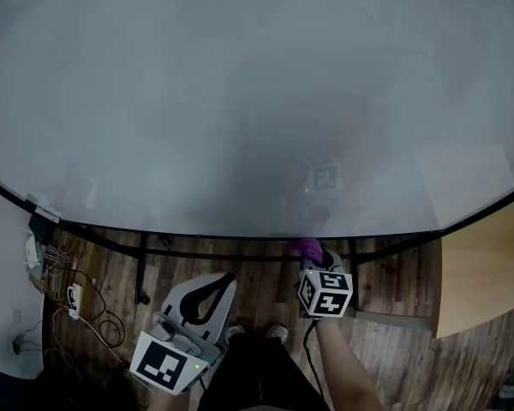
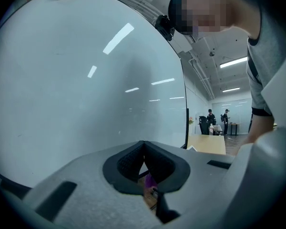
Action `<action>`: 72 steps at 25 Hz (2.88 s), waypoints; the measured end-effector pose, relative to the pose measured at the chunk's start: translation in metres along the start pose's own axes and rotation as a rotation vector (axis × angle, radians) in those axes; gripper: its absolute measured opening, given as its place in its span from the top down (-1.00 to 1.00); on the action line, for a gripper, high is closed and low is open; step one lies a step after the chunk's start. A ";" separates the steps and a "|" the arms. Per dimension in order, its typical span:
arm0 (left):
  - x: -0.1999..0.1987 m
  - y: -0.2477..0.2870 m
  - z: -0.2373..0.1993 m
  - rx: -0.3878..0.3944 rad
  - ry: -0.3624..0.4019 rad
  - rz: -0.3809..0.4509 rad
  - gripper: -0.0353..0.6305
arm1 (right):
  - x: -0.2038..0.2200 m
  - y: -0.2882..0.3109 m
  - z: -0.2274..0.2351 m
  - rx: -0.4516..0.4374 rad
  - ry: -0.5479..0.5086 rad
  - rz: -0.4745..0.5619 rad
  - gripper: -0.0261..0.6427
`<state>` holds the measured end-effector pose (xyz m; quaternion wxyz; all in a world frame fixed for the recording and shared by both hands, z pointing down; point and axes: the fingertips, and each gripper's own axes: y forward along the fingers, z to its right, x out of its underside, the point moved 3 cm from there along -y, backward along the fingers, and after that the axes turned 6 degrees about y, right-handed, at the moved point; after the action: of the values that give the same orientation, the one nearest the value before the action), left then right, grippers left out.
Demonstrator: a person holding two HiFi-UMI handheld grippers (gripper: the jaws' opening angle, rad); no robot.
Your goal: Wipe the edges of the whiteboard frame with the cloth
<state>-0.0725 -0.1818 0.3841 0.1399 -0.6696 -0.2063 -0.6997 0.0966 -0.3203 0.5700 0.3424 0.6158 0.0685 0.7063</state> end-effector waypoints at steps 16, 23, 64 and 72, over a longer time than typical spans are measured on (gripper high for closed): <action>-0.011 -0.001 -0.024 0.071 0.044 0.020 0.84 | 0.001 0.000 0.002 0.090 0.054 0.019 0.78; -0.017 0.015 0.006 0.035 0.057 0.034 0.84 | 0.001 0.002 0.001 0.013 0.031 0.006 0.78; -0.020 0.139 0.121 0.032 0.022 0.028 0.84 | -0.025 -0.029 0.157 -0.016 -0.064 -0.026 0.78; -0.023 0.163 0.144 0.049 0.026 0.039 0.84 | -0.030 -0.041 0.199 0.021 -0.038 -0.011 0.78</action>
<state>0.1328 -0.2576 0.3805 0.1727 -0.6606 -0.2086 -0.7003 0.2957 -0.3712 0.5701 0.3409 0.6322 0.0731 0.6919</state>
